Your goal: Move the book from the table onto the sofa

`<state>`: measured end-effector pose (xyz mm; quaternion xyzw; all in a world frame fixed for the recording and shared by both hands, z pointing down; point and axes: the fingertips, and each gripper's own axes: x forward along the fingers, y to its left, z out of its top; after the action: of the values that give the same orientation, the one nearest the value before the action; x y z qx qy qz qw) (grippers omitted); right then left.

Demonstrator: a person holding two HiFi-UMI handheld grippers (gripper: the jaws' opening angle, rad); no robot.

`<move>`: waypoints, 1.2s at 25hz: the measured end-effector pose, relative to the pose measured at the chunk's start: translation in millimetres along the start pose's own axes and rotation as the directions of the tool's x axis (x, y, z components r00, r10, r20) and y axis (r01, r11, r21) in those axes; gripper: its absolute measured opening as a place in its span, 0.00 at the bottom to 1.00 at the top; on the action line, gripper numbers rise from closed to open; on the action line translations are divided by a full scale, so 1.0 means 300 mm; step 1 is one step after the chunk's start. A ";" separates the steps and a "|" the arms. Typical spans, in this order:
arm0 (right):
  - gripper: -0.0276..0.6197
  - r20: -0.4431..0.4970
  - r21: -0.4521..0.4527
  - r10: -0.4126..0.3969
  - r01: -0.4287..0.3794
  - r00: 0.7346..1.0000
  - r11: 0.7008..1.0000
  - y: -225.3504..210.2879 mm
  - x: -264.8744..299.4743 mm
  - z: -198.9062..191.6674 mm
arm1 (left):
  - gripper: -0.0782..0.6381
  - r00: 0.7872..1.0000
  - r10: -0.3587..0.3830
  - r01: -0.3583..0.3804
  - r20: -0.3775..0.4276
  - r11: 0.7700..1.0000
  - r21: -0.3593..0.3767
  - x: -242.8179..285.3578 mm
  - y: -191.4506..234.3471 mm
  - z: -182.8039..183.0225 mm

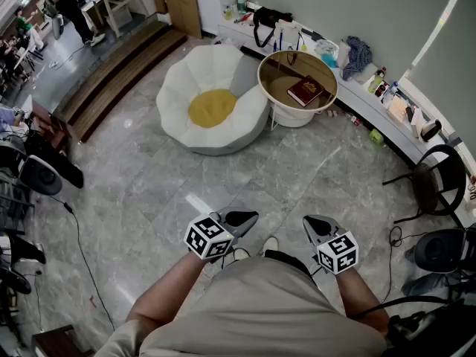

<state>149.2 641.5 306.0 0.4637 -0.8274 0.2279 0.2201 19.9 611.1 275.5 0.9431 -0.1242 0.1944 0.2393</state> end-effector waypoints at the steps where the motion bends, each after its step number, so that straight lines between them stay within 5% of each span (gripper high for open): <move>1: 0.06 0.005 -0.004 0.008 -0.008 1.000 1.000 -0.027 -0.002 0.016 | 0.12 1.000 0.013 -0.013 0.001 1.000 -0.008 0.013 0.004 0.011; 9: 0.06 0.031 -0.021 0.046 -0.045 0.998 0.999 -0.206 0.014 0.049 | 0.12 0.996 0.093 -0.093 -0.008 0.996 -0.019 0.119 0.050 0.072; 18: 0.06 0.063 0.116 -0.011 0.003 0.998 0.993 -0.380 0.115 0.076 | 0.12 0.997 0.076 -0.077 -0.006 0.996 -0.036 0.202 0.212 0.194; 23: 0.10 0.058 0.220 -0.105 0.090 0.993 0.971 -0.522 0.263 0.119 | 0.12 1.000 -0.015 0.015 -0.016 1.000 0.000 0.317 0.438 0.284; 25: 0.21 0.051 0.275 -0.148 0.128 0.988 0.953 -0.581 0.338 0.183 | 0.14 0.998 -0.059 0.059 -0.016 0.998 0.010 0.347 0.548 0.360; 30: 0.23 0.063 0.399 -0.271 0.224 0.961 0.889 -0.705 0.525 0.382 | 0.22 0.980 -0.185 0.188 -0.079 0.981 0.036 0.392 0.821 0.513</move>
<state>240.7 371.2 341.5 0.6123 -0.7113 0.3296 0.1023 91.6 307.1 300.2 0.9476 -0.0219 0.2091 0.2404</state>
